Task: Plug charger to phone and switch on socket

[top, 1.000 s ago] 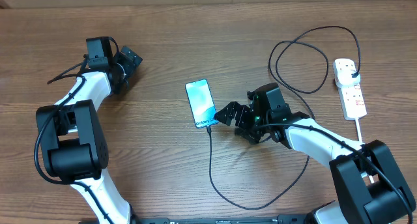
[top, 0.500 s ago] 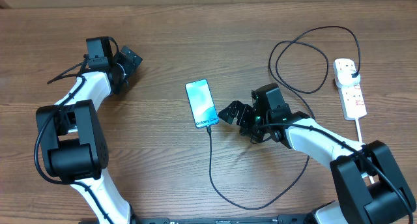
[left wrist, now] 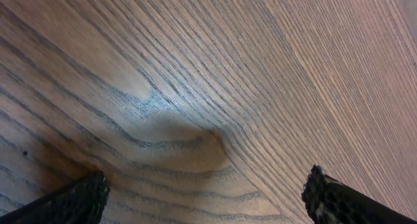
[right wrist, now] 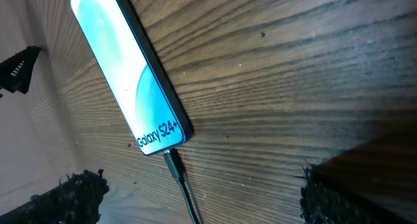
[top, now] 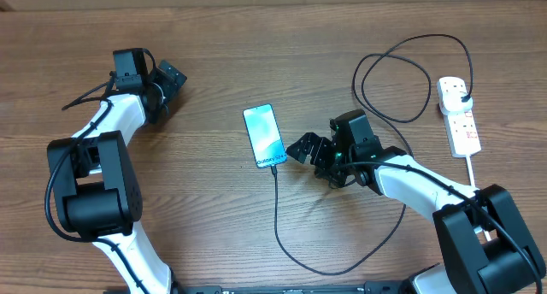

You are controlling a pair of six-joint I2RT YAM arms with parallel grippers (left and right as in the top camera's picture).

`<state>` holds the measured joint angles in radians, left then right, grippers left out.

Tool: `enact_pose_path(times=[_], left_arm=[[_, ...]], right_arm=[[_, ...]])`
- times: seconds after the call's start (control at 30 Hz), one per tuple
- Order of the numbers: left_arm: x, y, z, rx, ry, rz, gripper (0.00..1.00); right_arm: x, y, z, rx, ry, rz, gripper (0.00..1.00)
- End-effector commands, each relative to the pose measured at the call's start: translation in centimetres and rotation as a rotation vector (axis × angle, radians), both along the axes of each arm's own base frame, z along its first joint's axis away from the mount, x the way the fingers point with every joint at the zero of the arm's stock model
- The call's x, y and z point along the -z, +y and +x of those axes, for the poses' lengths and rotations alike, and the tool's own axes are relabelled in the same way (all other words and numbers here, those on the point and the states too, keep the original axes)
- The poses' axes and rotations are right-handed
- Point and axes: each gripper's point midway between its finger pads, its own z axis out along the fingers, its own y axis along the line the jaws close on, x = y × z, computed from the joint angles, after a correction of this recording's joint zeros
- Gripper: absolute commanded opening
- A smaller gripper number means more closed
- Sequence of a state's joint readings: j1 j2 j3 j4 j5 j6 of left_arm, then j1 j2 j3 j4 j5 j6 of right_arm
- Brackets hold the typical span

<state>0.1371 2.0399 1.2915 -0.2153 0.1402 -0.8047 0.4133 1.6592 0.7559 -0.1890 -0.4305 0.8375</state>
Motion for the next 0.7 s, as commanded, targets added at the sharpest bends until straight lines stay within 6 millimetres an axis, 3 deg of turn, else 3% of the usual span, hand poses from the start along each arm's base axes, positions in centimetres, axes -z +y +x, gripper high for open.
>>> enact_pose_path(times=[0.0,0.17,0.33,0.43,0.67], left_arm=[[1.1,0.6,-0.8,-0.003,0.040,0.040,1.00],[1.1,0.6,-0.8,-0.003,0.040,0.040,1.00],[1.1,0.6,-0.8,-0.003,0.040,0.040,1.00],[1.1,0.6,-0.8,-0.003,0.040,0.040,1.00],[1.1,0.6,-0.8,-0.003,0.040,0.040,1.00]], right_arm=[[1.6,-1.2,-0.7,0.024,0.036,-0.071,1.00],[1.5,-1.3,-0.2,0.016,0.005,-0.085,1.00],[-0.4,-1.4,0.9,-0.020,-0.001,-0.144,1.00],[-2.9,-3.4,2.1,-0.017,0.005,-0.309,1.00],[-12.0,-9.7,6.2,0.115,-0.108,-0.689,1.00]])
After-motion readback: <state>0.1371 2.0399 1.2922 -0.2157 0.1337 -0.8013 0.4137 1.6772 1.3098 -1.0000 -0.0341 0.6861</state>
